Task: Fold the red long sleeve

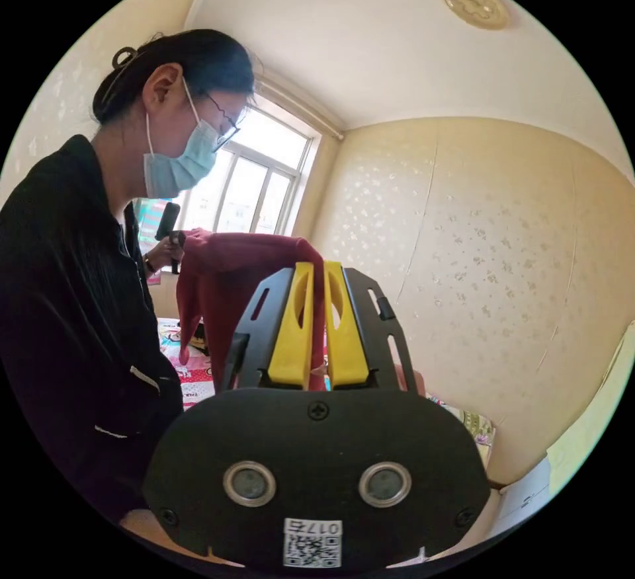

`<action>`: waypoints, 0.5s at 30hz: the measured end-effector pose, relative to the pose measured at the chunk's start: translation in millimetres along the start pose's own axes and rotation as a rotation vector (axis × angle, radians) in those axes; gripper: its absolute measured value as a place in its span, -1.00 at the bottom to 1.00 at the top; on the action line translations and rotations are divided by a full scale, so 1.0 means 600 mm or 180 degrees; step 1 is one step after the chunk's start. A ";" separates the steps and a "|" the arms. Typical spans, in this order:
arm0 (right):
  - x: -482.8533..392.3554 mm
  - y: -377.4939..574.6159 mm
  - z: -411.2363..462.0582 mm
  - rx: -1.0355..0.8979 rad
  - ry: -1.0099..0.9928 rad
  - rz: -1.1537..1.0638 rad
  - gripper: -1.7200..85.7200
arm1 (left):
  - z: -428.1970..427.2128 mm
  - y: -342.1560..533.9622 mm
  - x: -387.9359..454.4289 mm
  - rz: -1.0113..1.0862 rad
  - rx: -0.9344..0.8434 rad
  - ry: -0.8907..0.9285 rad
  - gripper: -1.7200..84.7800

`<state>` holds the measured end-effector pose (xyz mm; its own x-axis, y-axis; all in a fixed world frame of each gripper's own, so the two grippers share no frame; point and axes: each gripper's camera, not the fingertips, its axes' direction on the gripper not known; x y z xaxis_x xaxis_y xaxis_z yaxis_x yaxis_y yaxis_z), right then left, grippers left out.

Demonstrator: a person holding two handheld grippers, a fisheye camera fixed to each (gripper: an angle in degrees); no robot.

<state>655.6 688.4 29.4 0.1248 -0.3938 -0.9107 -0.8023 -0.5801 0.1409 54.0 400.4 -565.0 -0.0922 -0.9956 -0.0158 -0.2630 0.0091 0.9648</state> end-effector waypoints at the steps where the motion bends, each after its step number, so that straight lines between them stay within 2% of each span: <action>1: 0.017 0.002 0.025 -0.0056 0.0002 -0.0008 -0.89 | 0.008 -0.004 -0.018 -0.0032 0.0005 -0.0033 -0.94; 5: 0.121 0.038 0.160 -0.0463 -0.0210 0.0260 -0.89 | 0.113 -0.026 -0.218 -0.0478 -0.0236 -0.0101 -0.92; 7: 0.223 0.101 0.284 -0.0759 -0.0442 0.0586 -0.88 | 0.179 -0.023 -0.335 -0.0727 -0.0351 -0.0027 -0.90; 9: 0.312 0.173 0.388 -0.0935 -0.0662 0.1017 -0.87 | 0.295 0.010 -0.529 -0.1300 -0.0542 0.0158 -0.86; 10: 0.373 0.234 0.460 -0.1007 -0.0819 0.1372 -0.86 | 0.329 0.025 -0.581 -0.1461 -0.0595 0.0216 -0.84; 12: 0.452 0.339 0.565 -0.1191 -0.0891 0.1770 -0.83 | 0.457 0.110 -0.784 -0.2044 -0.0698 0.0446 -0.76; 13: 0.496 0.410 0.621 -0.1278 -0.0827 0.1988 -0.81 | 0.484 0.140 -0.835 -0.2273 -0.0679 0.0477 -0.75; 14: 0.513 0.443 0.642 -0.1341 -0.0757 0.2083 -0.81 | 0.515 0.204 -0.926 -0.2823 -0.0462 0.0426 -0.74; 15: 0.542 0.503 0.670 -0.1403 -0.0560 0.2325 -0.80 | 0.522 0.266 -0.991 -0.3307 -0.0007 0.0386 -0.73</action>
<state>219.3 671.9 -380.1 -0.4540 -0.6802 -0.5754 -0.3426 -0.4629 0.8175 -233.8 1023.1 -484.0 0.2754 -0.5159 -0.8112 -0.1558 -0.8566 0.4919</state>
